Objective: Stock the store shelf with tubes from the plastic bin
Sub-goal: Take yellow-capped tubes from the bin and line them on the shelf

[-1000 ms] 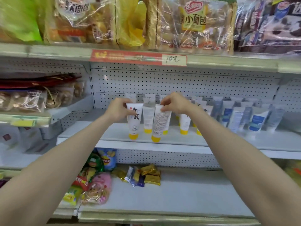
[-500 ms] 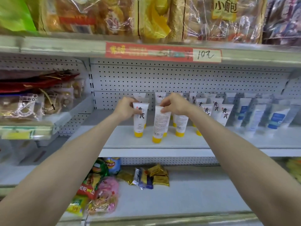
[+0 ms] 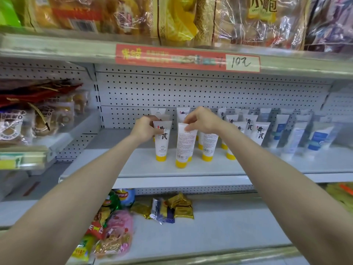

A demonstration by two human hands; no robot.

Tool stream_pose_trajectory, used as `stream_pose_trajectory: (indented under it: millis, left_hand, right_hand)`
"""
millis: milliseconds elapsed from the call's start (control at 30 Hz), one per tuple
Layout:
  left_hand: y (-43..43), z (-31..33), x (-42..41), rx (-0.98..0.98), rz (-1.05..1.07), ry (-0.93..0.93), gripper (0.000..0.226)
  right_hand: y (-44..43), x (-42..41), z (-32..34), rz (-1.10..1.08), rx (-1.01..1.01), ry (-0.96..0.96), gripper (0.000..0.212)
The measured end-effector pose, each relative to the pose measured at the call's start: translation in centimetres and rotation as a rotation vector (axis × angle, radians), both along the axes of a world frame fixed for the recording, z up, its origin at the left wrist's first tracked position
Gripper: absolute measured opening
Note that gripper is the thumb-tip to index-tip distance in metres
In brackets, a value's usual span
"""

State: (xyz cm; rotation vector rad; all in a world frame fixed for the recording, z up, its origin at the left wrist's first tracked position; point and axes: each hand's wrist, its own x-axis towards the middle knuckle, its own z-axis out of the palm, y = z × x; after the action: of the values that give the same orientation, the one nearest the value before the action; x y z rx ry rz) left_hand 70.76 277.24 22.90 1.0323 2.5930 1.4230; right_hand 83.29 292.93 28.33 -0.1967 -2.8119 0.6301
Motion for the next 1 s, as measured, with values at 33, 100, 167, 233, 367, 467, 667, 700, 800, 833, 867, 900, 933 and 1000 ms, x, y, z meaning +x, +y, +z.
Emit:
stream_pose_trajectory:
  millis: [33, 100, 167, 233, 367, 467, 667, 700, 800, 833, 867, 900, 933, 1000]
  left_hand:
    - [-0.1, -0.1, -0.1, 0.004, 0.0, -0.003, 0.036]
    - [-0.2, -0.2, -0.2, 0.015, -0.004, -0.009, 0.035]
    - [-0.3, -0.2, -0.3, 0.015, -0.007, -0.016, 0.034]
    - [-0.4, -0.2, -0.4, 0.017, -0.01, -0.021, 0.035]
    - [-0.9, -0.4, -0.6, 0.006, -0.011, -0.025, 0.037]
    - [-1.5, -0.4, -0.7, -0.014, 0.002, -0.027, 0.036]
    - [-4.0, -0.6, -1.2, -0.007, 0.056, -0.043, 0.04]
    - [-4.5, -0.8, -1.4, 0.001, 0.067, -0.051, 0.039]
    - [-5.6, -1.2, -1.5, 0.018, 0.092, -0.069, 0.038]
    - [-5.8, -1.4, -1.4, 0.016, 0.097, -0.072, 0.038]
    - [-6.0, -1.5, -1.3, 0.008, 0.098, -0.069, 0.038]
    - [-6.2, -1.7, -1.2, -0.002, 0.097, -0.062, 0.039]
    - [-6.3, -1.7, -1.0, -0.011, 0.095, -0.05, 0.04]
    - [-6.4, -1.9, -0.8, -0.026, 0.094, -0.019, 0.041]
  right_hand:
    - [-0.1, -0.1, 0.0, 0.0, -0.002, 0.0, 0.021]
    - [-0.2, -0.4, -0.1, -0.002, -0.01, -0.007, 0.022]
    - [-0.3, -0.6, -0.2, 0.001, -0.014, -0.016, 0.021]
    - [-0.6, -0.8, -0.2, 0.009, -0.013, -0.017, 0.021]
    - [-1.1, -1.1, -0.4, 0.026, -0.009, -0.019, 0.02]
    - [-1.6, -1.4, -0.4, 0.044, -0.005, -0.022, 0.021]
    - [-3.2, -2.5, -0.7, 0.065, -0.016, -0.034, 0.024]
    - [-3.5, -2.6, -0.7, 0.075, -0.016, -0.036, 0.024]
    - [-4.5, -3.0, -0.7, 0.096, -0.015, -0.042, 0.025]
    - [-4.8, -3.1, -0.6, 0.102, -0.011, -0.045, 0.025]
    - [-5.0, -3.2, -0.6, 0.106, -0.007, -0.049, 0.025]
    - [-5.2, -3.3, -0.6, 0.111, -0.005, -0.052, 0.025]
    - [-5.4, -3.5, -0.6, 0.117, -0.002, -0.052, 0.025]
    - [-5.6, -3.7, -0.7, 0.125, -0.001, -0.041, 0.025]
